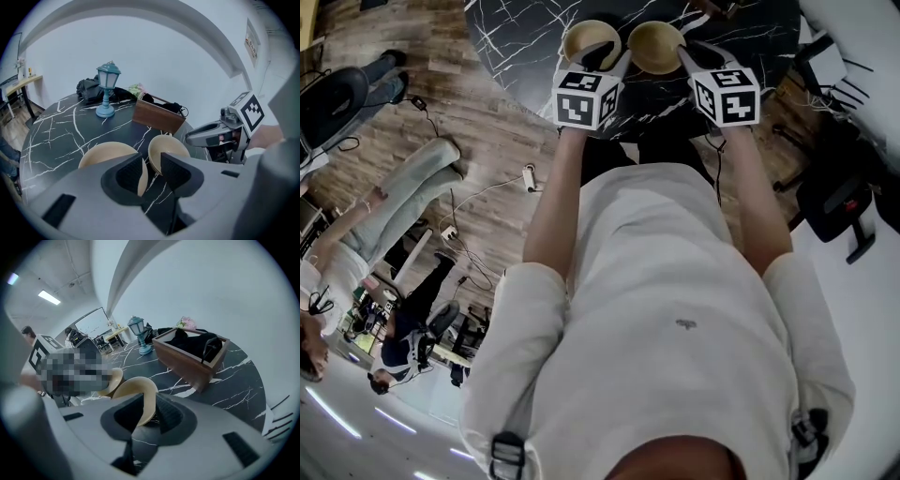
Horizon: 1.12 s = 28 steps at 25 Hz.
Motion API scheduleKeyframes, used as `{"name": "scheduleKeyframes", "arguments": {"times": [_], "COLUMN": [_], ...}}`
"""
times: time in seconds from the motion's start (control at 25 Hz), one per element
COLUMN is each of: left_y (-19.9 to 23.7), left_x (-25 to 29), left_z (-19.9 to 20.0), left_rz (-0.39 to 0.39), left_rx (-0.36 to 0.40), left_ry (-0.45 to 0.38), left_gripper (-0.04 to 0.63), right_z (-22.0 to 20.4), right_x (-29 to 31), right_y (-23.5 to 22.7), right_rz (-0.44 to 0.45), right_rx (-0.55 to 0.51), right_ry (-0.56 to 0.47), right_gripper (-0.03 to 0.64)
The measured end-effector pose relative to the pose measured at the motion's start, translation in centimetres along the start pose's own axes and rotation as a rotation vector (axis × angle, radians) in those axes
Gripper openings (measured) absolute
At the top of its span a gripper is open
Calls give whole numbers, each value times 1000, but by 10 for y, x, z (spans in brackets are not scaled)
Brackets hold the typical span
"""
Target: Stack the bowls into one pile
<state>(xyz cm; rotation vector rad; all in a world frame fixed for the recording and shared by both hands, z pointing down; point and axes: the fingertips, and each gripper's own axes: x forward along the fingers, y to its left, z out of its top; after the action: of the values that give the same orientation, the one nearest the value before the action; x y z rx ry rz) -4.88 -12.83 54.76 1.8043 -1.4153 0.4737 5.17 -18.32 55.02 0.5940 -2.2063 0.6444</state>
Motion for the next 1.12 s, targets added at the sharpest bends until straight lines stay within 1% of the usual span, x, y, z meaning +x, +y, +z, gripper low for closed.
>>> {"name": "scheduleKeyframes", "arguments": {"times": [0.28, 0.6, 0.88, 1.0, 1.12], "left_y": [18, 43, 74, 83, 88], "left_x": [-23, -51, -64, -61, -54], "left_z": [-12, -24, -41, -49, -56], "left_rz": [48, 127, 194, 196, 174], "left_rx": [-23, -87, -184, -233, -295], "left_ry": [-15, -70, -95, -91, -81], "left_gripper": [109, 109, 109, 110, 109], "right_z": [2, 0, 3, 3, 4], "right_x": [-6, -13, -11, -10, -11], "right_y": [9, 27, 45, 50, 55], "right_rz": [-3, -1, 2, 0, -5], "right_rx": [-12, -44, -73, -85, -94], "right_ry": [-10, -6, 2, 8, 13], "right_gripper": [83, 83, 83, 84, 83]}}
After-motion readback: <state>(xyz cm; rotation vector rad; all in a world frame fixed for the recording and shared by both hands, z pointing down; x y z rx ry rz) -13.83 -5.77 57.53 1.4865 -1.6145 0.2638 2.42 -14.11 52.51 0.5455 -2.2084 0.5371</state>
